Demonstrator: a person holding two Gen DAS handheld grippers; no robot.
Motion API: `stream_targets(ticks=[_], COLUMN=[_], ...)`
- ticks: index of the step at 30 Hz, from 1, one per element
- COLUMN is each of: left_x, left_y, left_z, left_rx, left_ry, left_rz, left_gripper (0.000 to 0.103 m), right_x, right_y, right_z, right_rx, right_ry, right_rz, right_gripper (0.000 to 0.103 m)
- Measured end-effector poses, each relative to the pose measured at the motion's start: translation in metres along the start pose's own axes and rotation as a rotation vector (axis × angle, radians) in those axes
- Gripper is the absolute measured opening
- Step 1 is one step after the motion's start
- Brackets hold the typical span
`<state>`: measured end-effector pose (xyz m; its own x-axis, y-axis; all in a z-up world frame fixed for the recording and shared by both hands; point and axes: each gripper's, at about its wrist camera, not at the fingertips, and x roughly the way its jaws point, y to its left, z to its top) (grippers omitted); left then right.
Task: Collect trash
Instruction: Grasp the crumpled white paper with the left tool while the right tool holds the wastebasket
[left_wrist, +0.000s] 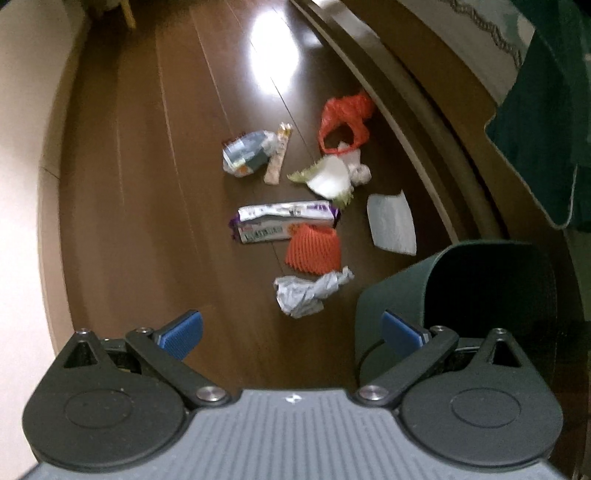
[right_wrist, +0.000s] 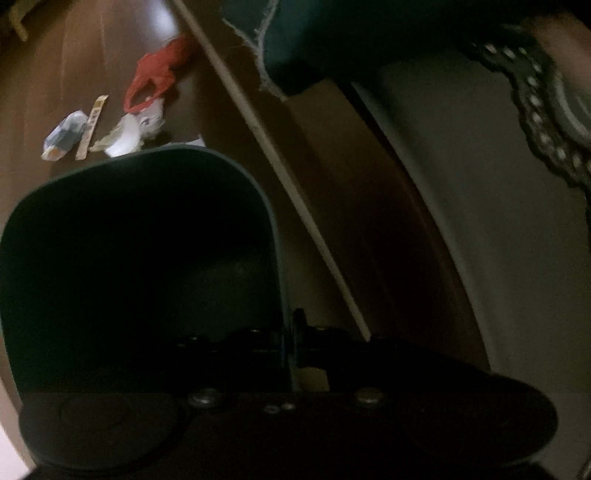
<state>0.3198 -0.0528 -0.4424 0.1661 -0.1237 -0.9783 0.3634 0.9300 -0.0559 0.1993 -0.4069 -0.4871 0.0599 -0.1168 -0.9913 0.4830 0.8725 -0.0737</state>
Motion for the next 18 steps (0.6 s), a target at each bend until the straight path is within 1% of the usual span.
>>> stream_targets(ticks=[1,4,8,12,16,18], left_x=[0.003,0.016,0.052,0.105,0.172,0.202], left_y=[0.004,0.014,0.027,0.032,0.025,0.019], left_z=[-0.001,-0.005,-0.002,0.002,0.003,0.001], left_rx=[0.010,0.038,0.030,0.021,0.107,0.168], left_ry=[0.006,0.020,0.051,0.081,0.115,0.126], left_rz=[-0.007,-0.021,-0.045,-0.066,-0.079,-0.036], left_gripper=[0.103,0.103,0.103,0.103,0.103,0.103], right_x=[-0.002,-0.004,-0.001,0.001,0.000,0.000], right_y=[0.000,0.001,0.002,0.008,0.006,0.006], right_z=[0.000,0.002,0.004,0.004,0.002,0.002], right_rx=[0.023,0.039,-0.020,-0.104,-0.157,-0.177], right_ry=[0.001,-0.002,-0.001,-0.011,-0.017,-0.018], right_rz=[0.000,0.008,0.008,0.016,0.038,0.047], right_gripper=[0.005,0.005,0.005,0.003,0.003,0.002])
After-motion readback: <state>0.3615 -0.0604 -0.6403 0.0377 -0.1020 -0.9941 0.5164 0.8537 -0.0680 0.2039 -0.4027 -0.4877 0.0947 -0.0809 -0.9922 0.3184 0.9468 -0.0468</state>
